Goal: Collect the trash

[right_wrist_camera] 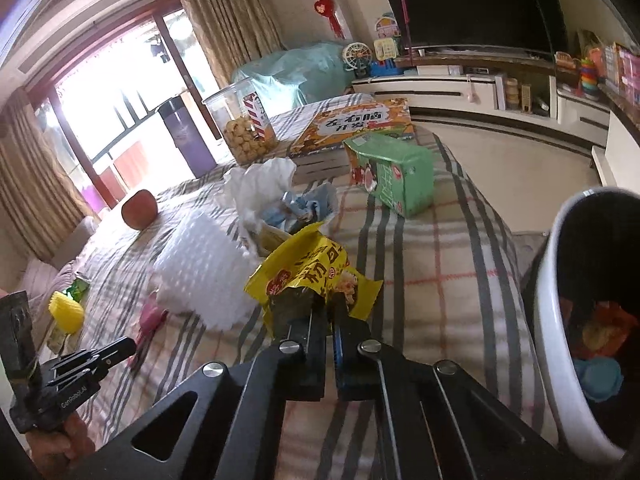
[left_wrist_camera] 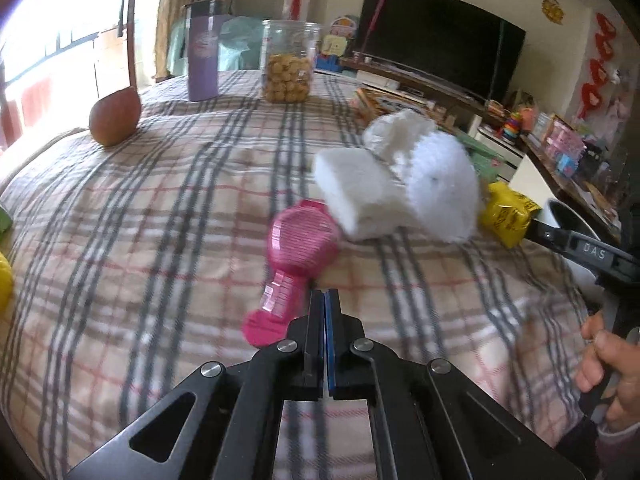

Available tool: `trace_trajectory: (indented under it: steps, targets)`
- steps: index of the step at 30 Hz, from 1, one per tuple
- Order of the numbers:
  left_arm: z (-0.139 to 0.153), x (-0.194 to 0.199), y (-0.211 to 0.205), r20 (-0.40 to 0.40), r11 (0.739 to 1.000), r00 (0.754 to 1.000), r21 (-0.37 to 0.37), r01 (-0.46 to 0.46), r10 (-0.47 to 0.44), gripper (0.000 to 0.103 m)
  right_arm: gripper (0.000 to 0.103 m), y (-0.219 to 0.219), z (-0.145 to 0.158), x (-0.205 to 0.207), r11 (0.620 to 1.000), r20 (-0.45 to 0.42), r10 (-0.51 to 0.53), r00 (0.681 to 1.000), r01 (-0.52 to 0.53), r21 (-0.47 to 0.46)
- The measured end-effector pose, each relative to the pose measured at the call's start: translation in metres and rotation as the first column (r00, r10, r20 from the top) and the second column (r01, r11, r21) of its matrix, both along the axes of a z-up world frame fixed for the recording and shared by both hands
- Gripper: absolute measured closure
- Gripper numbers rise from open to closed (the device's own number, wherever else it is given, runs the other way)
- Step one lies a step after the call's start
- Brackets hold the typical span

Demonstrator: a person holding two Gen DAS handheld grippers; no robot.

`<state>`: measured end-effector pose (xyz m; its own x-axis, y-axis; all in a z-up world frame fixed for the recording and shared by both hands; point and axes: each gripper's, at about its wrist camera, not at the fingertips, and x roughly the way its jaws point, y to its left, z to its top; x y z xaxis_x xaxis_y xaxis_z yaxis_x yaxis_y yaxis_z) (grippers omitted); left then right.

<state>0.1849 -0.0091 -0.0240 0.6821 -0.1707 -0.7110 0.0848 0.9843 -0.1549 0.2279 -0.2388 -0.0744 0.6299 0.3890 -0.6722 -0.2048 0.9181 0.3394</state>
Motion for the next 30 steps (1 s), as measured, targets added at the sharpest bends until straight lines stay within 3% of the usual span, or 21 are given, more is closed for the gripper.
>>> trace_trajectory:
  steps: [7, 13, 16, 18, 21, 24, 25, 26, 30]
  targets:
    - [0.006, -0.012, -0.014, 0.020, 0.999, 0.999, -0.014, 0.042, -0.041, 0.103, 0.101, -0.014, 0.009, -0.022, 1.000, 0.015, -0.013, 1.000, 0.012, 0.026]
    - [0.009, -0.006, -0.006, 0.009, 1.000, 1.000, 0.006, -0.004, 0.004, 0.102, 0.101, -0.020, 0.015, -0.031, 0.999, 0.020, -0.011, 1.000, 0.011, 0.045]
    - [0.006, 0.002, 0.000, -0.003, 0.999, 0.999, 0.029, -0.036, 0.036, 0.084, 0.101, -0.019, 0.014, -0.036, 0.999, 0.017, -0.003, 1.000, 0.002, 0.052]
    - [0.002, 0.010, 0.005, -0.013, 0.997, 0.998, 0.052, -0.064, 0.065, 0.063, 0.101, -0.017, 0.013, -0.039, 0.998, 0.015, 0.002, 1.000, -0.003, 0.057]
    - [-0.004, 0.025, 0.004, -0.041, 0.995, 0.997, 0.079, -0.064, 0.067, 0.055, 0.101, -0.015, 0.012, -0.043, 0.998, 0.011, 0.005, 1.000, -0.005, 0.065]
    - [-0.011, 0.036, -0.003, -0.062, 0.992, 0.996, 0.113, -0.050, 0.057, 0.058, 0.101, -0.015, 0.012, -0.045, 0.997, 0.006, 0.002, 1.000, -0.002, 0.075]
    - [-0.011, 0.038, -0.006, -0.056, 0.991, 0.997, 0.125, -0.041, 0.049, 0.066, 0.101, -0.016, 0.012, -0.046, 0.997, 0.006, 0.001, 1.000, -0.001, 0.077]
    - [-0.011, 0.040, -0.010, -0.055, 0.992, 0.998, 0.127, -0.026, 0.033, 0.084, 0.101, -0.016, 0.013, -0.047, 0.997, 0.007, 0.001, 1.000, -0.001, 0.080]
    - [-0.008, 0.036, -0.018, -0.029, 0.992, 1.000, 0.125, -0.008, 0.011, 0.084, 0.101, -0.015, 0.020, -0.051, 0.996, 0.019, 0.004, 1.000, -0.006, 0.089]
